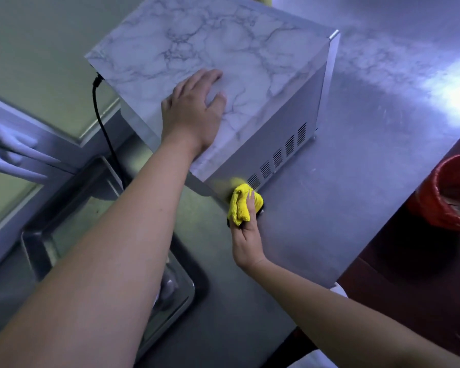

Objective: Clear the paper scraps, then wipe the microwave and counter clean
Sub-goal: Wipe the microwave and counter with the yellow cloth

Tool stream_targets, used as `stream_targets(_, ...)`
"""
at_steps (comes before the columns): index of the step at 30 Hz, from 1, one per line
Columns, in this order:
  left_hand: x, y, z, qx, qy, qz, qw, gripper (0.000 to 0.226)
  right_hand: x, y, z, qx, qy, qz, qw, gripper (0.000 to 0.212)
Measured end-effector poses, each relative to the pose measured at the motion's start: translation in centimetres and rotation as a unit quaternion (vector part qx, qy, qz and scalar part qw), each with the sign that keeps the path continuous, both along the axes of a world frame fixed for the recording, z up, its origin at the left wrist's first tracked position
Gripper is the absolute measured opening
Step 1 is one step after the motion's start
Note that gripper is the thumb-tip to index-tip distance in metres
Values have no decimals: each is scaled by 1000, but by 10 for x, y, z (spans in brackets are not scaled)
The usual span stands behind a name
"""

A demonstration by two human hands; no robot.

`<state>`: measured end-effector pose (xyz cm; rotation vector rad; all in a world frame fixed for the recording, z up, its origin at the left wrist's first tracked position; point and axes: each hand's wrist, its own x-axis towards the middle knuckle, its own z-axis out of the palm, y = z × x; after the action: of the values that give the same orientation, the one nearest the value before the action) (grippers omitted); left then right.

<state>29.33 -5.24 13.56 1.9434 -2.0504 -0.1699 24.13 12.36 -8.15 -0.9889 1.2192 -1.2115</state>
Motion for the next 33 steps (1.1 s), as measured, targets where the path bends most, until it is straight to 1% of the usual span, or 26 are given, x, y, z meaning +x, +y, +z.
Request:
stream_targets(1,0,1,0,1,0,0,1000,45,-1,0,9,52,-36,-6,998,69)
stream_targets(2,0,1,0,3,0,0,1000,45,-4,-2,18,116,-72,-16,991,62)
stream_targets(3,0,2,0,6,1,-2,1000,45,-9,-8,29,192,-112,-24,975,51)
stream_targets(4,0,2,0,9,1,-4,1000,46,-17,-15,38,281,-164,-30,945,40)
stream_targets(5,0,3,1,11,-1,-6,1000,46,-28,-22,46,369,-224,-32,901,37)
stream_targets(6,0,3,1,12,-3,-7,1000,46,-41,-29,54,440,-276,-27,854,40)
stream_targets(7,-1,4,2,12,-5,-6,1000,46,-56,-33,62,477,-302,-19,825,43)
stream_targets(8,-1,5,3,12,-5,-6,1000,46,-71,-34,68,480,-301,-12,824,43)
stream_targets(10,0,5,2,13,-2,-9,1000,47,-104,-32,76,451,-282,-16,847,37)
stream_targets(13,1,4,0,2,-6,-6,1000,46,-153,-48,83,390,-271,-82,876,33)
stream_targets(16,1,2,-2,-10,-13,-3,1000,45,-187,-105,91,278,-250,-201,906,33)
stream_targets(17,1,2,-3,-13,-14,-3,1000,45,-193,-127,95,240,-234,-225,915,33)
stream_targets(19,1,2,-3,-17,-14,-5,1000,45,-191,-166,98,186,-191,-225,937,32)
stream_targets(20,2,2,-3,-19,-13,-5,1000,45,-184,-179,97,177,-171,-215,945,31)
stream_targets(22,3,1,-4,-21,-13,-5,1000,45,-164,-193,95,188,-130,-227,947,37)
stream_targets(24,2,1,-5,-22,-14,-8,1000,47,-143,-191,90,211,-96,-272,934,42)
stream_targets(27,2,1,-4,-25,-18,-7,999,49,-107,-167,88,236,-87,-296,922,44)
stream_targets(30,0,1,-3,-25,-20,-7,999,51,-63,-124,87,258,-88,-276,922,42)
stream_targets(33,0,2,-2,-25,-18,-7,999,49,-13,-73,92,312,-104,-227,917,41)
